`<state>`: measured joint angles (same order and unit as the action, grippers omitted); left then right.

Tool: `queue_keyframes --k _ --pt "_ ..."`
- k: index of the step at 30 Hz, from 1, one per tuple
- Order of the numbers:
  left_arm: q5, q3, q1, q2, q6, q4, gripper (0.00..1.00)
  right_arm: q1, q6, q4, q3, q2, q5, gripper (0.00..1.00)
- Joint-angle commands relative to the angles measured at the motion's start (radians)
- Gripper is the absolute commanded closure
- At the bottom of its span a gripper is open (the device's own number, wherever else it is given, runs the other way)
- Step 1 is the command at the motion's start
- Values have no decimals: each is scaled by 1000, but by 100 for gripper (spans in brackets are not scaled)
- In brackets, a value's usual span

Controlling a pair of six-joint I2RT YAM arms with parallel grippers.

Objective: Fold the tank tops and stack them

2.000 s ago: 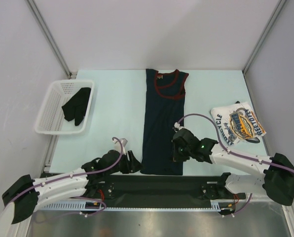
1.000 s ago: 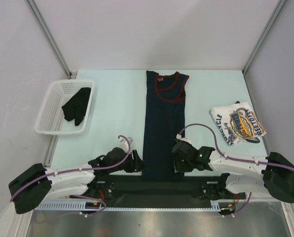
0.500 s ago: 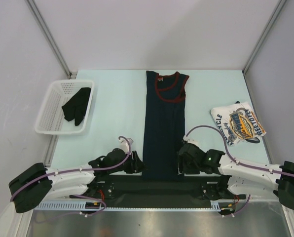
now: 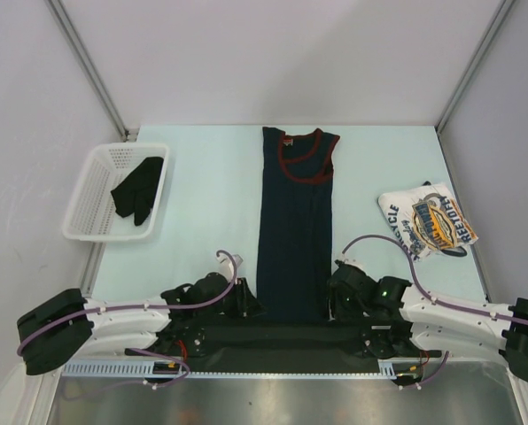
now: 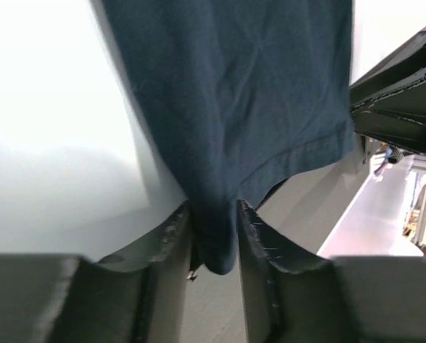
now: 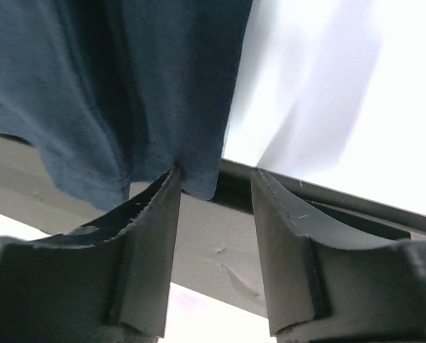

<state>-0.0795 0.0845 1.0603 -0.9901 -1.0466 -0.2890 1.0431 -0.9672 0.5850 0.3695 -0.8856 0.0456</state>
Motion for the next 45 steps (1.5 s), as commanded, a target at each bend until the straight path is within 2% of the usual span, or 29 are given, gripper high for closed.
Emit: queue_keyframes --k 1,4,6,7,8,9,11,12,16,22,24,27,29,32,36,45 --pt "27 -77 12 -12 -12 109 66 0 -11 -82 -20 -29 -24 54" --pt "27 -115 12 22 -27 105 69 -2 -15 -111 -20 -38 -36 72" --pt "32 -114 13 54 -26 128 73 -2 -10 -106 -12 -27 -36 94" --pt "32 -111 13 54 -24 132 76 -2 -8 -106 -7 -24 -36 94" --pt "37 -109 13 67 -21 137 80 -2 -5 -102 -3 -24 -36 99" --pt "37 -109 13 68 -21 139 87 0 1 -100 6 -24 -36 100" --pt "53 -111 13 71 -21 148 93 -2 2 -97 16 -35 -36 100" --pt "56 -109 13 74 -24 152 100 0 4 -97 23 -38 -36 100" --pt "64 -92 12 99 -18 165 100 1 18 -82 57 -36 -36 100" --pt "76 86 3 73 56 263 100 -60 100 2 196 -55 16 100" --pt "73 135 -26 44 88 258 100 -90 153 39 270 -84 39 100" --pt "-8 184 -156 10 150 228 100 -165 229 53 344 -117 42 100" --pt "-25 230 -201 -31 192 240 100 -250 274 41 394 -139 10 100" --pt "-51 362 -285 -119 304 281 100 -380 364 27 453 -206 -30 100" --pt "-63 605 -356 -269 379 352 100 -498 453 16 607 -332 -78 100" --pt "-68 1094 -496 -665 462 474 100 -670 545 15 945 -737 -96 100"
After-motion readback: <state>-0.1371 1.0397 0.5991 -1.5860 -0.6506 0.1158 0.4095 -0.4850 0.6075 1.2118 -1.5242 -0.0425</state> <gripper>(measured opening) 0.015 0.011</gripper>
